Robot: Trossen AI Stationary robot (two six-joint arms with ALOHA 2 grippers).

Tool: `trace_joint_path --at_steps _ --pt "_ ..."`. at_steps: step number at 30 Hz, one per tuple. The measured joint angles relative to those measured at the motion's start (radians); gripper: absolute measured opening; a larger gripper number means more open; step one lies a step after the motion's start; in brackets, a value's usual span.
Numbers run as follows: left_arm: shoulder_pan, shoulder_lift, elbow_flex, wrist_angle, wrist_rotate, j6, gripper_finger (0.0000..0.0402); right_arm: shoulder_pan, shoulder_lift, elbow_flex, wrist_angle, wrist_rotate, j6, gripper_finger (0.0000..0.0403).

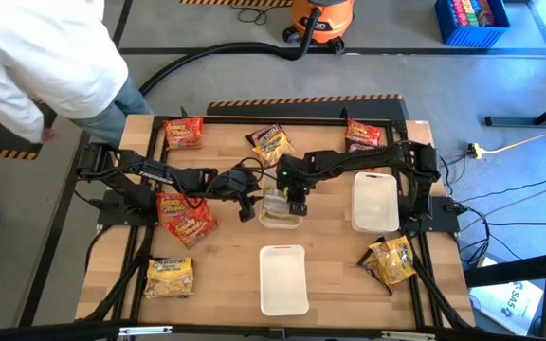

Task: Sort Maruchan noodles
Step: Put the top left yellow noodle pack in the top left white bin

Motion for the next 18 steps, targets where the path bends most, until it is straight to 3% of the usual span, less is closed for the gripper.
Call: trace_joint_path --at_steps 4,11,18 --pt "0.000 0.000 0.000 0.000 -0.005 0.000 0.0137 0.000 0.000 0.000 0.003 -0.006 -0.025 0.0011" --pt "0.000 0.000 0.000 0.001 -0.005 0.001 0.0137 0.001 -0.014 -0.002 -0.005 -0.034 -0.062 0.0002" --pt "-0.001 -0.005 0.027 0.002 -0.005 0.004 0.0137 -0.015 -0.119 -0.003 -0.015 -0.065 -0.103 0.0000"
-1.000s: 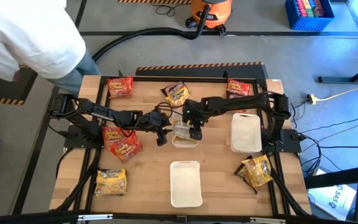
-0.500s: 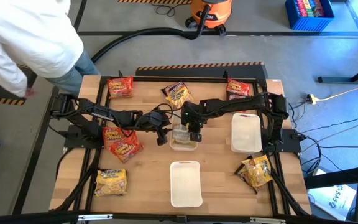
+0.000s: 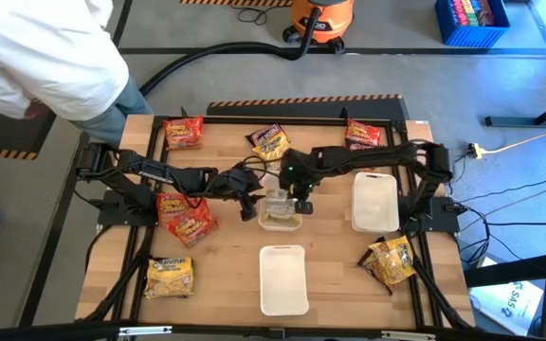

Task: Sort Maruchan noodles
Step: Put the top left yellow noodle pack in the top left white bin

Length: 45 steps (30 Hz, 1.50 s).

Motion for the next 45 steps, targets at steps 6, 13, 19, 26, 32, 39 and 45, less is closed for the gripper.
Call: trace_joint_path --at_steps 6,13,19,26,32,39,45 --pt "0.000 0.000 0.052 -0.015 0.006 0.036 0.0137 -0.044 -0.090 0.001 -0.023 -0.023 -0.017 0.0000" --pt "0.001 -0.001 0.086 -0.031 0.006 0.048 0.0137 -0.101 -0.172 0.001 -0.059 -0.048 -0.051 0.0000" --pt "0.000 -0.002 0.086 -0.034 -0.005 0.046 0.0137 -0.138 -0.183 -0.002 -0.098 -0.041 -0.090 0.0000" --pt "0.000 -0.002 0.086 -0.033 -0.045 0.041 0.0137 -0.142 -0.201 -0.015 -0.120 -0.025 -0.108 0.0000" --pt "0.001 -0.002 0.086 -0.021 -0.073 0.118 0.0138 -0.142 -0.201 -0.015 -0.137 -0.020 -0.111 0.0000" --pt "-0.016 0.003 0.086 -0.003 -0.079 0.272 0.0176 -0.142 -0.201 -0.015 -0.136 -0.019 -0.111 0.0000" --pt "-0.016 0.037 0.086 0.061 -0.089 0.500 0.0204 -0.142 -0.201 -0.015 -0.135 -0.019 -0.111 0.0000"
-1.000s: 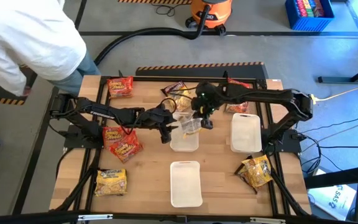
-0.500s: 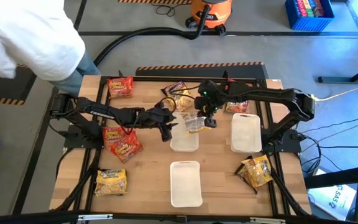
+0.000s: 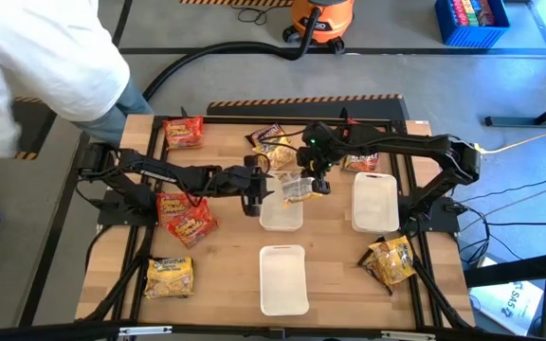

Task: Sort Maruchan noodles
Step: Put the top left yellow noodle pack in the top left white bin

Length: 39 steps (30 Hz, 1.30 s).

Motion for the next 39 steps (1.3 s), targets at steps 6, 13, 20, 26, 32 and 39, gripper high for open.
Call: trace_joint_path --at_steps 6,13,20,26,32,39 --pt "-0.009 0.059 -0.002 0.037 -0.046 0.235 0.0203 0.000 0.001 0.000 0.001 0.000 0.003 0.0000" --pt "-0.031 0.154 0.000 0.227 -0.166 0.394 0.0203 0.000 0.001 0.001 0.007 -0.001 0.008 0.0000" --pt "-0.033 0.195 -0.001 0.255 -0.164 0.439 0.0202 0.000 0.001 0.001 0.019 -0.001 0.009 0.0000" --pt "-0.033 0.242 0.005 0.371 -0.161 0.481 0.0202 0.000 0.001 0.001 0.031 -0.001 0.009 0.0000" --pt "-0.033 0.268 0.061 0.410 -0.163 0.496 0.0202 0.000 0.001 0.001 0.030 -0.001 0.026 0.0000" --pt "-0.033 0.269 0.071 0.407 -0.165 0.374 0.0160 0.000 0.001 0.002 0.024 -0.001 0.027 0.0000"
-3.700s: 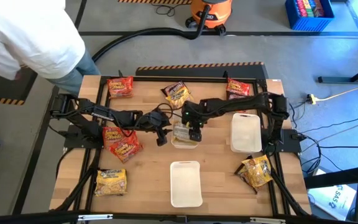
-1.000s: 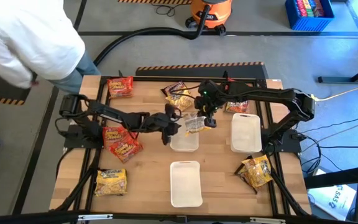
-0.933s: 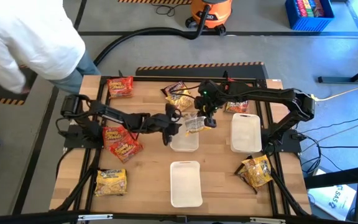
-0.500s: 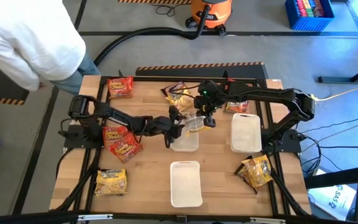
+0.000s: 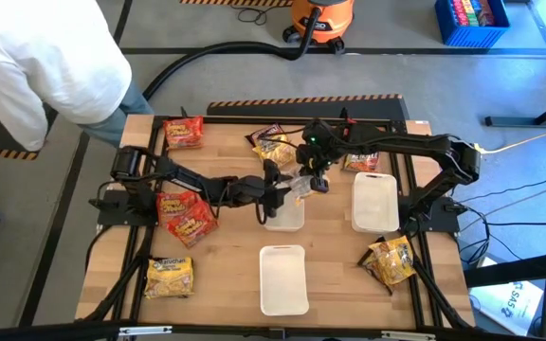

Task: Sort Maruchan noodles
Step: Put the top left yellow noodle pack in the top left white bin

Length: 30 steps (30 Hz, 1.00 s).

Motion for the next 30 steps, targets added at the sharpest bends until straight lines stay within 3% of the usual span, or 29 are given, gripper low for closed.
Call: trace_joint_path --at_steps 11,18,23,30 --pt "0.002 0.000 0.000 -0.008 0.080 -0.140 0.0008 0.000 0.000 0.000 0.002 -0.001 0.012 0.0000" --pt "0.004 0.000 0.000 -0.005 0.079 -0.231 0.0002 0.000 0.000 0.005 -0.002 0.000 0.053 0.0013" --pt "0.005 -0.027 0.000 -0.005 0.076 -0.310 0.0001 0.000 -0.012 0.078 -0.117 0.008 0.045 0.0071" --pt "0.008 -0.104 0.001 -0.028 0.077 -0.389 0.0001 0.000 -0.100 0.145 -0.303 0.112 0.023 0.0154"
